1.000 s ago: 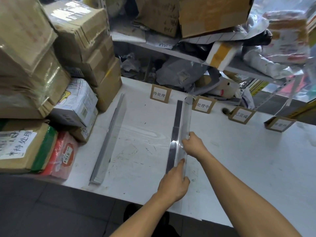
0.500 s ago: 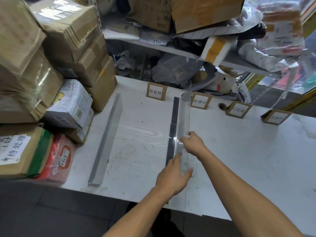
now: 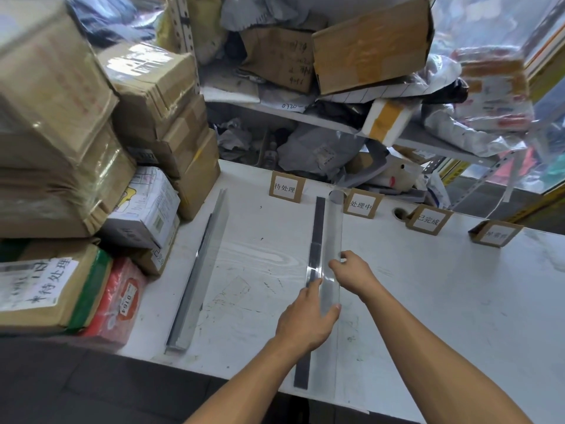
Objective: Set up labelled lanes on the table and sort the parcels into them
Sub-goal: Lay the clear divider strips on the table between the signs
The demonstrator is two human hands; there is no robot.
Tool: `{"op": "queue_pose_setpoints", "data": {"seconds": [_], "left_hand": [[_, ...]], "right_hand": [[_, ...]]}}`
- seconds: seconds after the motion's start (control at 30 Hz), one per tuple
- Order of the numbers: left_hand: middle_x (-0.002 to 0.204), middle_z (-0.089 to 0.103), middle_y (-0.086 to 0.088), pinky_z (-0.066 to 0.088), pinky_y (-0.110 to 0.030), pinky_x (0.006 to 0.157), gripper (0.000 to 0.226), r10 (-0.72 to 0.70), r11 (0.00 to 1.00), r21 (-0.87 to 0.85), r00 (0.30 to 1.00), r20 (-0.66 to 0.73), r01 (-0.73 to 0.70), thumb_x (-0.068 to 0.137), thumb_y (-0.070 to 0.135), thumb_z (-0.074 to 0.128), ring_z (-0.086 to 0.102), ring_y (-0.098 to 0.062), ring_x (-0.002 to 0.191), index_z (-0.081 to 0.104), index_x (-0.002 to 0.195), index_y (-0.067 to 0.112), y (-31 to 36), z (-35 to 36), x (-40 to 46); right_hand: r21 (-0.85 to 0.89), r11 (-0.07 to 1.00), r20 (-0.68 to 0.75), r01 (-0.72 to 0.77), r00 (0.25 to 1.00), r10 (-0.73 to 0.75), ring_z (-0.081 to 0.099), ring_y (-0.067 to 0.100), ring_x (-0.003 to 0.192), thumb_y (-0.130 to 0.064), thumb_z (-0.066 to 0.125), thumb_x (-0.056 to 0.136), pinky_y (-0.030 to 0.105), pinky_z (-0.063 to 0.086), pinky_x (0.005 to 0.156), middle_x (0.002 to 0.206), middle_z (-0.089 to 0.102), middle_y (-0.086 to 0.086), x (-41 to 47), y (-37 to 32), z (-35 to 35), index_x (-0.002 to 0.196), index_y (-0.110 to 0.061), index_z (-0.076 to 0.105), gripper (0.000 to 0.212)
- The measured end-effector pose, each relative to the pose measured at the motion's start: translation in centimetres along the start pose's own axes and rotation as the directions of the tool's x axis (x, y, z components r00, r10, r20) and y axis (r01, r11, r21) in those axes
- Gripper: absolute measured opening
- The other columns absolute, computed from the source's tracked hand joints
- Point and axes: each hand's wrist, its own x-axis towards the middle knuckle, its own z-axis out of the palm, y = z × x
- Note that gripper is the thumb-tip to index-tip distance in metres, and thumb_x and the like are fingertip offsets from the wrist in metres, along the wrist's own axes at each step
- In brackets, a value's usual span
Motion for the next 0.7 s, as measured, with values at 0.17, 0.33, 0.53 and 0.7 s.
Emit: {"op": "queue_pose_setpoints", "data": {"seconds": [0.17, 0.33, 0.53, 0.7], "left_hand": [[0.149, 0.045, 0.008, 0.047, -0.034, 0.092, 0.07, 0.004, 1.0, -0.017, 1.0, 0.018, -0.004, 0.085, 0.074, 0.039, 0.055, -0.02, 0.126, 0.02, 0.146, 0.043, 0.3, -0.1, -0.1], [0.15, 0.047, 0.001, 0.046, -0.039, 0.101, 0.078, -0.042, 0.999, -0.002, 0.981, 0.191, 0.043, 0.088, 0.064, 0.049, 0.053, -0.026, 0.13, 0.018, 0.154, 0.036, 1.1, 1.0, -0.4], [0.138, 0.057, -0.001, 0.054, -0.037, 0.096, 0.071, -0.015, 0.998, -0.062, 0.968, 0.249, 0.031, 0.096, 0.042, 0.051, 0.062, -0.023, 0.116, 0.013, 0.156, 0.032, 2.6, 2.7, -0.9], [0.135, 0.058, -0.004, 0.055, -0.037, 0.091, 0.07, -0.007, 0.999, -0.036, 0.969, 0.248, 0.016, 0.097, 0.04, 0.048, 0.064, -0.024, 0.111, 0.011, 0.156, 0.031, 3.1, 3.0, -1.0]], "right_hand": [[-0.043, 0.999, -0.004, -0.014, 1.0, 0.014, 0.057, 0.022, 0.099, -0.028, 0.049, 0.099, 0.028, 0.045, 0.075, 0.133, 0.058, 0.013, 0.0, 0.1, -0.2, 0.143, -0.006, 0.045, 0.05], [-0.128, 0.992, 0.009, -0.012, 1.0, 0.014, 0.064, 0.015, 0.076, -0.017, 0.047, 0.099, 0.022, 0.05, 0.059, 0.129, 0.061, 0.017, 0.4, 0.4, -0.5, 0.143, -0.003, 0.047, 0.047], [-0.153, 0.987, -0.024, -0.058, 0.998, 0.054, 0.068, 0.028, 0.1, -0.014, 0.048, 0.099, 0.038, 0.058, 0.085, 0.127, 0.063, 0.017, 0.4, 1.1, -1.0, 0.141, -0.003, 0.051, 0.044], [-0.175, 0.984, -0.041, -0.041, 0.999, 0.034, 0.067, 0.026, 0.091, -0.016, 0.049, 0.099, 0.028, 0.05, 0.068, 0.113, 0.064, 0.014, 0.1, 1.6, -1.5, 0.131, -0.003, 0.057, 0.036]]}}
